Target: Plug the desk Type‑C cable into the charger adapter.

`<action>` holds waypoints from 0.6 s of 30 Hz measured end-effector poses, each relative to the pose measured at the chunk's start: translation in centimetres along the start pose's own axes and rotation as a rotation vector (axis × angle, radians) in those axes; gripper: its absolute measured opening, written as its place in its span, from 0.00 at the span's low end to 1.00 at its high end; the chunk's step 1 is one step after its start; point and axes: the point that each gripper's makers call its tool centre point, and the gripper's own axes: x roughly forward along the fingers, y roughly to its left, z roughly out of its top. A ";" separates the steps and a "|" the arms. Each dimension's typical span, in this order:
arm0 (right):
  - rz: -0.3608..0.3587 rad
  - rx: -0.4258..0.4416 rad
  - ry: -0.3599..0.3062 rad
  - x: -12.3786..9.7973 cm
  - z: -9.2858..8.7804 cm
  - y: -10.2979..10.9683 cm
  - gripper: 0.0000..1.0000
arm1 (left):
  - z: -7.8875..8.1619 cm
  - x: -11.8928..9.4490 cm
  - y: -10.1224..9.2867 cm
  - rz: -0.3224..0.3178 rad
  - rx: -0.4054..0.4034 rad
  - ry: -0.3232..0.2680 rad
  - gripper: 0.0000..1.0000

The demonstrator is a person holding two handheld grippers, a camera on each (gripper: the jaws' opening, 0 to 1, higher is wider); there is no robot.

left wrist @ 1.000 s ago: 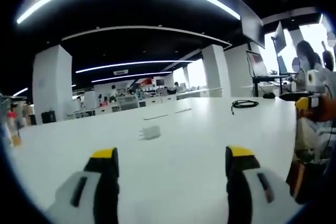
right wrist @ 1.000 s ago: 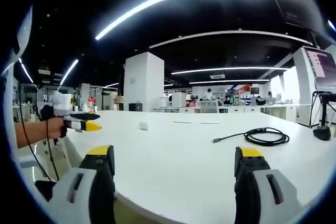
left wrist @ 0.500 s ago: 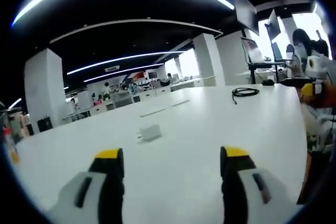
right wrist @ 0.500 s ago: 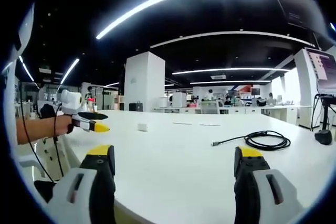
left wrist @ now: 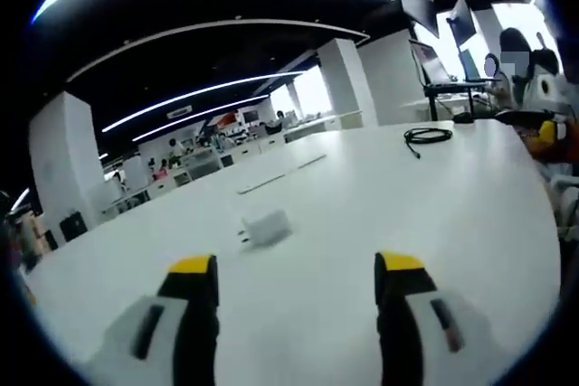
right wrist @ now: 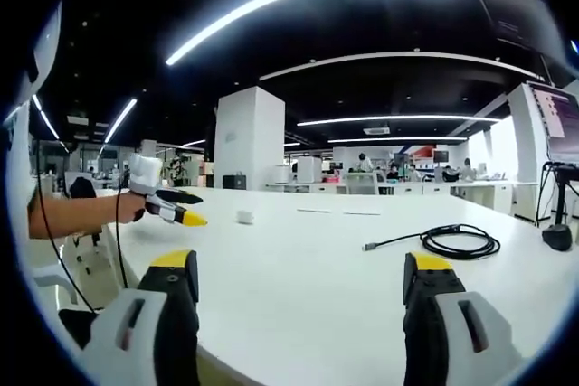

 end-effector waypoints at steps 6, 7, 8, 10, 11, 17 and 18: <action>-0.002 0.000 0.002 0.0 0.0 0.0 0.95 | 0.2 0.8 0.3 -0.020 0.010 0.016 0.67; -0.002 0.001 0.005 0.0 -0.1 -0.1 0.95 | 0.2 1.1 0.5 -0.023 0.010 0.019 0.66; -0.002 0.001 0.008 0.1 -0.2 -0.1 0.95 | 0.3 1.3 0.7 -0.026 0.010 0.023 0.66; -0.003 0.004 0.012 0.1 -0.3 -0.2 0.95 | 0.3 2.0 1.1 -0.034 0.017 0.033 0.64; -0.004 0.006 0.012 0.1 -0.4 -0.2 0.95 | 0.3 2.5 1.4 -0.038 0.025 0.040 0.64; -0.007 0.012 0.015 0.1 -0.6 -0.5 0.94 | -0.2 5.3 3.5 -0.071 0.056 0.076 0.62; -0.007 0.011 0.017 0.1 -0.6 -0.5 0.94 | -0.2 5.6 3.6 -0.076 0.062 0.079 0.62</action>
